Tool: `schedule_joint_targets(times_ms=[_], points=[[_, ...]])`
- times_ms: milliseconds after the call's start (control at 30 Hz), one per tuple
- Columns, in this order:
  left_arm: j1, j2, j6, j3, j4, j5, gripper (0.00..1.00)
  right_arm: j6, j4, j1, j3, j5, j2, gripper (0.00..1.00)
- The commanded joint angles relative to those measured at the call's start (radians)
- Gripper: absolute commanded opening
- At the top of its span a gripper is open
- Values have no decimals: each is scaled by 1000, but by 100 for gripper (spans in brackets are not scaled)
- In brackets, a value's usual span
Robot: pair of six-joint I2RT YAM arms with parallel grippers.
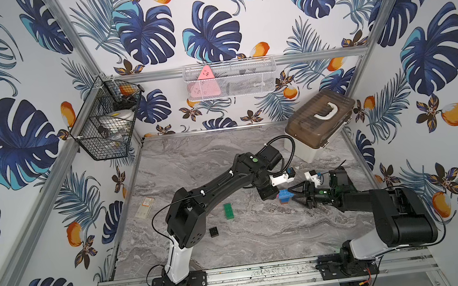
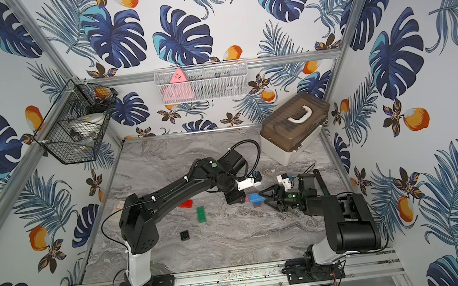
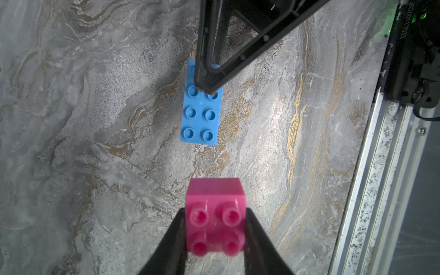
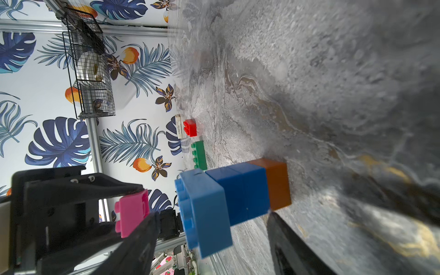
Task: Assemble a spoon with lego
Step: Assemble the lego brick with the lego brick.
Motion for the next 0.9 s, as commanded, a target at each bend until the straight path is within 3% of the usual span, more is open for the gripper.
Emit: schedule_joint_targets(times_ms=[0,867], points=[[-6,9,41,9,-11,-8,25,13,54,2,-3,-23,4,72],[-6,93,118,80,-12,-19,21,26,110,32,-7,-32,64,69]])
